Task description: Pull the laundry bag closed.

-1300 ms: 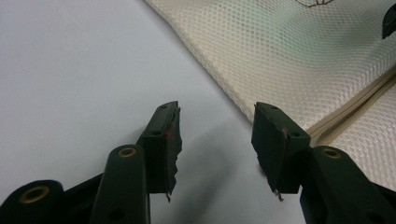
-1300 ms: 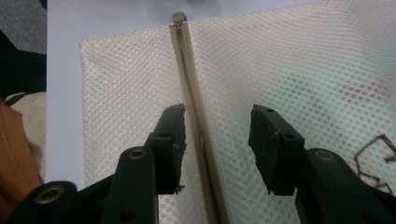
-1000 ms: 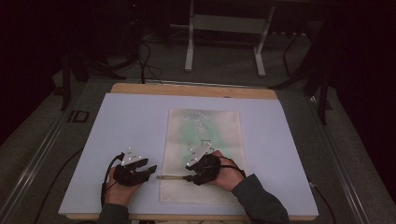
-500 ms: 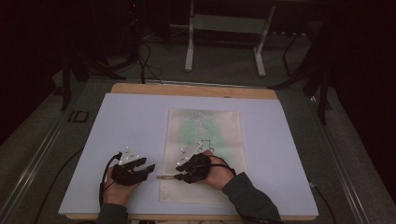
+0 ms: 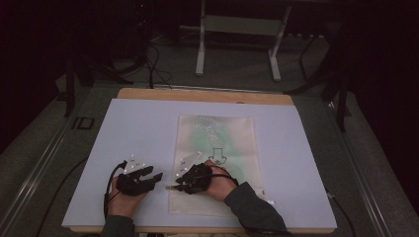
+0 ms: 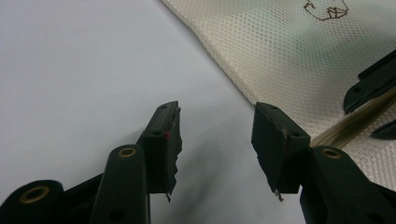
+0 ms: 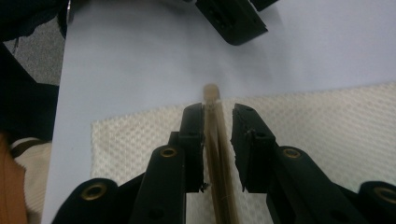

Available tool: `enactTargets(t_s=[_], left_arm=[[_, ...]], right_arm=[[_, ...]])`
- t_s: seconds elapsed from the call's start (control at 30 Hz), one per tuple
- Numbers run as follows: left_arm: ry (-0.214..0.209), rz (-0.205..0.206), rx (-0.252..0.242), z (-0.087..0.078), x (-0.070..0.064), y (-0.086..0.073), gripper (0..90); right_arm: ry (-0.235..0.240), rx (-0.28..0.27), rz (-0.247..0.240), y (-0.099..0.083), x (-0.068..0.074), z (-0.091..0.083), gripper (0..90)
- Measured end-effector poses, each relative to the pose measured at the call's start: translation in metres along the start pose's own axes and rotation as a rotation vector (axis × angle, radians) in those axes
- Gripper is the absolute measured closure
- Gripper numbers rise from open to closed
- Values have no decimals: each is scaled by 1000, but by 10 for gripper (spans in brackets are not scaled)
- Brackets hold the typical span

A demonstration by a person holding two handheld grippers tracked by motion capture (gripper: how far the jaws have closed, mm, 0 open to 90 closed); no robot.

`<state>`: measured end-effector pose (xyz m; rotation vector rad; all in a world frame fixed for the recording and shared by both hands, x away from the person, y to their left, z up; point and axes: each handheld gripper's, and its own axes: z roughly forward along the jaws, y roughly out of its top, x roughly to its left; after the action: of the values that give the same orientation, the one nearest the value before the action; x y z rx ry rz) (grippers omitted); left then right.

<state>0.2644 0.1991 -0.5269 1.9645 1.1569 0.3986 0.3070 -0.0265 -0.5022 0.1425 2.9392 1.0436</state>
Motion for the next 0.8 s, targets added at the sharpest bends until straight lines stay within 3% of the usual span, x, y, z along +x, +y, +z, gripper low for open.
enactTargets(t_s=[0.8], left_arm=[[13,-11,-8,-2,3,0,508]], right_arm=[[0,32,-7,19,3,34,768]])
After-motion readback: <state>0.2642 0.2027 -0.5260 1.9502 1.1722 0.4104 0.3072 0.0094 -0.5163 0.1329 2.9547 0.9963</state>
